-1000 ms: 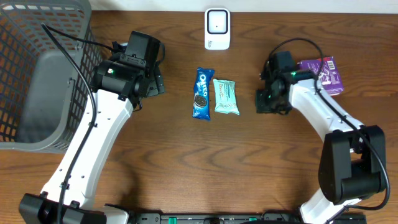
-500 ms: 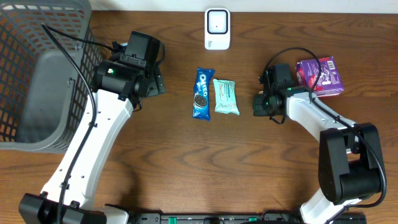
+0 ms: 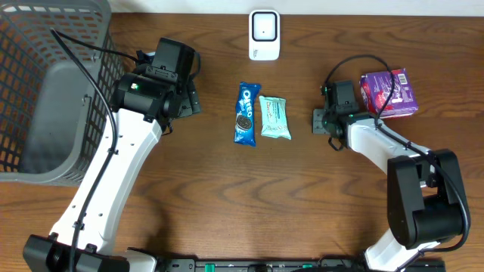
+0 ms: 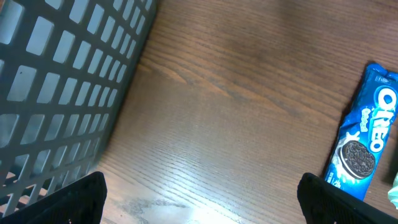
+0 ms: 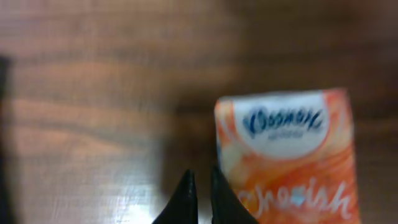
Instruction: Scan the item barcode
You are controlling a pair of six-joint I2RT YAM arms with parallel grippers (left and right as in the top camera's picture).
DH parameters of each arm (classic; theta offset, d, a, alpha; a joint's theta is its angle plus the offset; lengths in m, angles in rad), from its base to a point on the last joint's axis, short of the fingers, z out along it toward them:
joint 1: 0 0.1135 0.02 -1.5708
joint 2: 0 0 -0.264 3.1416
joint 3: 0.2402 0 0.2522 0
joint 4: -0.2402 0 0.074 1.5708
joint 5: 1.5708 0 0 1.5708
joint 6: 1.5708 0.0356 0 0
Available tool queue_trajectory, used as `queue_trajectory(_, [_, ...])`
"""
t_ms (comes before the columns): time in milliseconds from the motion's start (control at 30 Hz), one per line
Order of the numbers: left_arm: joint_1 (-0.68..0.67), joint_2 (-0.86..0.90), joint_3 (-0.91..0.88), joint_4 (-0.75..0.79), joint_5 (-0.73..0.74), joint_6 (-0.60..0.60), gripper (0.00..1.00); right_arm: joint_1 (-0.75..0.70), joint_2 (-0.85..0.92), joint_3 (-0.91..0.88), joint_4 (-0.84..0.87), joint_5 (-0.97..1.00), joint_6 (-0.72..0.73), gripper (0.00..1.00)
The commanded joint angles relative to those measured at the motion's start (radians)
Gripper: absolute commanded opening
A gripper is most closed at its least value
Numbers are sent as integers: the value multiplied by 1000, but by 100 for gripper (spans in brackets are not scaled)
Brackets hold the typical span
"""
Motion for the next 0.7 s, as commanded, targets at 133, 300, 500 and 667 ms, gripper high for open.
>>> queue_trajectory(133, [2,2,2,-3,-6,-9,98,-60,-6,142,-122,76,7,5])
queue_trajectory(300, [2,2,2,-3,-6,-9,98,-62,-7,312,-380,35,7,1])
queue_trajectory(500, [2,2,2,-3,-6,-9,98,-62,-7,414,-645,5,7,1])
queue_trajectory(667, [2,2,2,-3,-6,-9,98,-63,-6,365,-774,5,11,2])
